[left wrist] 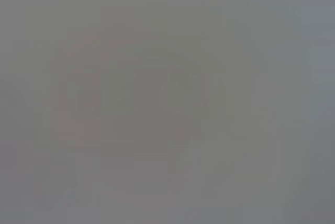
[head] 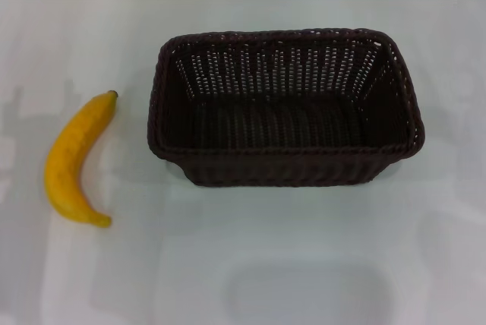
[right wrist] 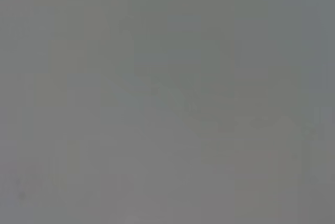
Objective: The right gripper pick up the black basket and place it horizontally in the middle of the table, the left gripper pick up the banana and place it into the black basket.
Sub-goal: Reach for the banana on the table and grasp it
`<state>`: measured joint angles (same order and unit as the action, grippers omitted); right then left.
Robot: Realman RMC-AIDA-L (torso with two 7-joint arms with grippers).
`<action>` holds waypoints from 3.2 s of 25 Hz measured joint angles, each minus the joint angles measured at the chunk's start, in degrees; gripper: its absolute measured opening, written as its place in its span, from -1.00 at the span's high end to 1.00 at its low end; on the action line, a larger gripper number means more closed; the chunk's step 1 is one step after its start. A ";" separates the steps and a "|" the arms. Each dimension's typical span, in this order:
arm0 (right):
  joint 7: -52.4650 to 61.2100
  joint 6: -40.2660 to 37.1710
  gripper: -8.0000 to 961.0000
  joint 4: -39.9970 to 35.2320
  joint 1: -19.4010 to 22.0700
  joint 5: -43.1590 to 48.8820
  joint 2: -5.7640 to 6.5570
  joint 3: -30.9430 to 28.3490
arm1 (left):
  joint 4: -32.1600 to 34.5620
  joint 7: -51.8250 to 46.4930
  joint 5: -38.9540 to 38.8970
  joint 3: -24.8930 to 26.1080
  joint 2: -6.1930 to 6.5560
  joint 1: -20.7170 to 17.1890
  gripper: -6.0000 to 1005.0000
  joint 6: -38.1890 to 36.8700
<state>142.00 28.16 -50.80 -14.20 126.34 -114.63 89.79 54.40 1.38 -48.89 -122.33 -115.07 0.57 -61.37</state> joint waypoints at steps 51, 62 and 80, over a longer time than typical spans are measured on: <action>2.44 -6.69 -0.41 0.47 -2.28 1.54 -0.09 -2.14 | 36.76 2.95 18.17 44.56 -3.82 5.24 -0.74 126.32; 2.50 -6.81 -0.41 0.29 -2.23 1.53 -0.25 -0.65 | 31.39 4.65 17.95 44.57 -3.85 7.38 -0.74 123.62; 2.71 -6.57 -0.41 -0.27 -2.36 1.54 -0.23 0.19 | 25.10 8.84 17.80 44.57 -3.85 10.16 -0.74 117.30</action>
<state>144.71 21.59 -51.08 -16.57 127.88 -114.86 89.98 79.50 10.22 -31.09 -77.77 -118.92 10.72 55.94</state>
